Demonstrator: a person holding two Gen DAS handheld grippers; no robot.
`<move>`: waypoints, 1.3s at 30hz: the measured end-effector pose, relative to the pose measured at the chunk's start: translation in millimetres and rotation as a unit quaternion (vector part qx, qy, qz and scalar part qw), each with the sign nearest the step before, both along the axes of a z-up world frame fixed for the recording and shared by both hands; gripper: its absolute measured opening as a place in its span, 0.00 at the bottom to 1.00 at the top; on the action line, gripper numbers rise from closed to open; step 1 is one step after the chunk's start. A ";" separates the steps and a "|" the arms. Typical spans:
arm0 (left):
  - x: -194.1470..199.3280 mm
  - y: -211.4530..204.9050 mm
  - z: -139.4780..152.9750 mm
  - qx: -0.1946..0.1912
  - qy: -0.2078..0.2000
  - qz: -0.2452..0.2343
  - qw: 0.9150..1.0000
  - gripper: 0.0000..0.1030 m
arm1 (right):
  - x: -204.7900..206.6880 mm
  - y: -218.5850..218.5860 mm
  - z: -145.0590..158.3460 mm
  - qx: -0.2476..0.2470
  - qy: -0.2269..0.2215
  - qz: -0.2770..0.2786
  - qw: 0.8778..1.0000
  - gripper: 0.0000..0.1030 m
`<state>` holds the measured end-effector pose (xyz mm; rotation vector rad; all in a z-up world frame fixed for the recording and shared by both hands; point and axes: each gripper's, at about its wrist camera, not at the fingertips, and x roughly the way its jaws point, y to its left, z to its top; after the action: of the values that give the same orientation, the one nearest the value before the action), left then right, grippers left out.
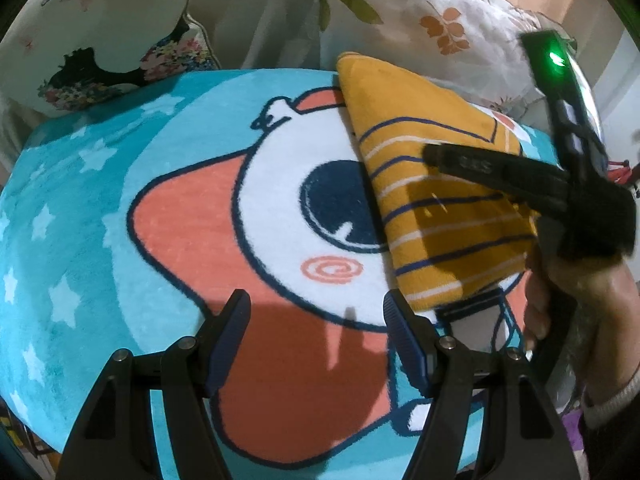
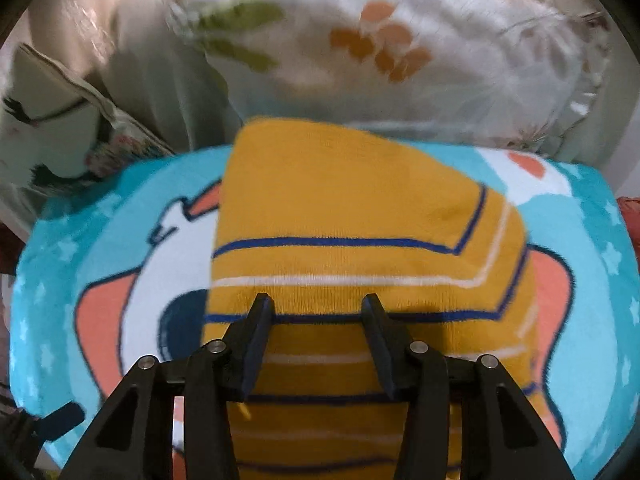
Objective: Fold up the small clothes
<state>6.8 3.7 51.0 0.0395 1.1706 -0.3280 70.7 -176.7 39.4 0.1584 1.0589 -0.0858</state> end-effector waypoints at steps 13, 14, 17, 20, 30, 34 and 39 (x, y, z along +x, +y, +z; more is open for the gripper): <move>7.8 -7.7 -4.5 0.006 0.000 -0.002 1.000 0.66 | 57.2 16.3 -5.2 -0.020 0.018 0.022 0.999 0.59; 7.4 -8.4 -4.6 0.007 0.000 -0.003 1.000 0.66 | 61.5 18.0 -4.3 -0.024 0.020 0.023 0.999 0.59; 7.0 -8.2 -5.7 0.009 0.001 -0.003 1.000 0.66 | 75.5 23.0 -1.6 -0.035 0.021 0.026 0.999 0.60; 6.4 -7.0 -6.5 0.010 0.002 -0.002 1.000 0.66 | 94.5 23.5 -8.4 -0.041 0.040 0.028 0.998 0.64; 9.2 4.0 -8.2 0.003 0.005 0.009 1.000 0.66 | 41.2 -9.9 26.8 0.048 -0.024 0.009 0.999 0.66; 12.3 2.5 -8.0 0.001 0.004 0.005 1.000 0.66 | -13.3 -46.4 10.4 0.052 -0.014 -0.017 0.998 0.64; 17.6 -2.4 -12.0 -0.015 0.017 -0.006 1.000 0.67 | -58.8 -71.5 9.8 0.072 -0.029 -0.030 0.997 0.60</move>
<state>24.4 1.3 39.0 0.0151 1.1995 -0.3570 11.9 -248.2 49.2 0.3217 1.0025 -0.0588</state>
